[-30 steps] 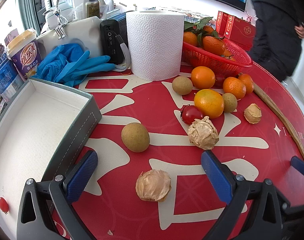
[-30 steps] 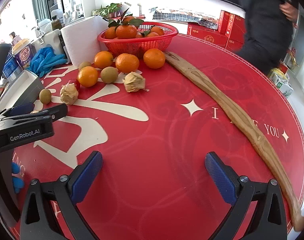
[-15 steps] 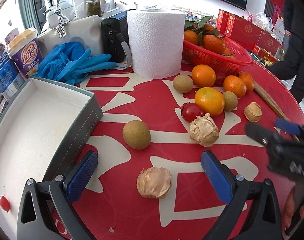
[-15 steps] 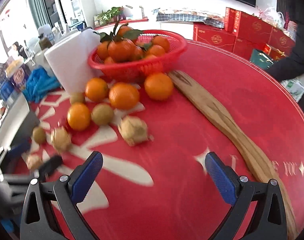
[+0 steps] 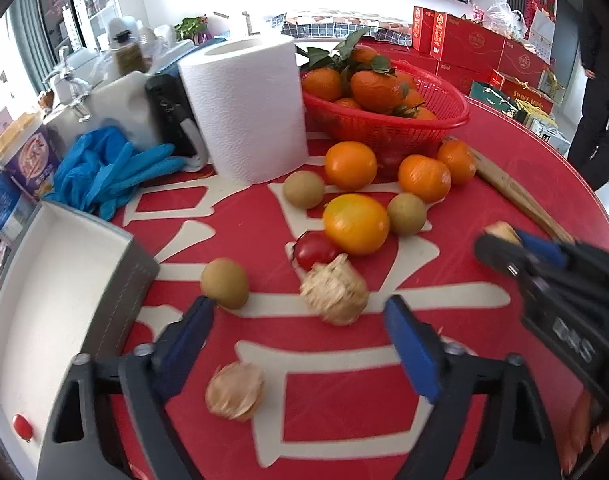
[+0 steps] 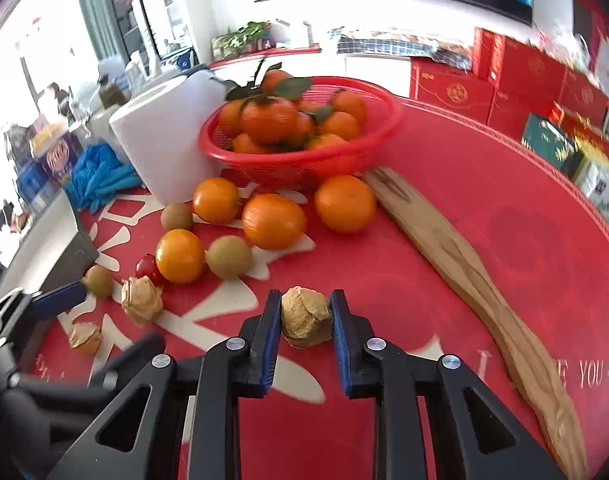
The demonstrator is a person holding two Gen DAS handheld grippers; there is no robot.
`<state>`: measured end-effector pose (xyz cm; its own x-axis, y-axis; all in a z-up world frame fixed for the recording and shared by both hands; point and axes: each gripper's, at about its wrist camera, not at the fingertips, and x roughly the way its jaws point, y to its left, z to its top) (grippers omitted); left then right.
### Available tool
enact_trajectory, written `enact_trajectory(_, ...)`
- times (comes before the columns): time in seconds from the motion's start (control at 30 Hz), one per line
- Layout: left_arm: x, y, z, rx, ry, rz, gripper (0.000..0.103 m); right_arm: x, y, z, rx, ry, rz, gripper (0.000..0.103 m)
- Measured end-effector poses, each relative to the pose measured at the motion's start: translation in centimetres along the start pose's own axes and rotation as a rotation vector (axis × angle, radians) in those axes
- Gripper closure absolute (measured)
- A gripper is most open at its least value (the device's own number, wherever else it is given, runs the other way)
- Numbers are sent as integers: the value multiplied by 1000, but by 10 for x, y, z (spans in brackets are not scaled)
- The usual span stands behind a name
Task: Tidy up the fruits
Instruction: 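Grasp a tan husked fruit with each gripper, then carry both husked fruits into the white tray and open both grippers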
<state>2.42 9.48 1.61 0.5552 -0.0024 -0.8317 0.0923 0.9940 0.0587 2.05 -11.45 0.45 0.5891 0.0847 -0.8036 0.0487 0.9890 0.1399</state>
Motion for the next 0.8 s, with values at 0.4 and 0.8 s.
enact_trajectory(0.4, -30, 10, -5, -25, -63, -45, 75, -26, -15, -10, 25, -3, 64, 78)
enact_trajectory(0.8, -103, 115, -40, -138, -183, 129, 75, -28, 82, 5, -98, 23, 270, 78)
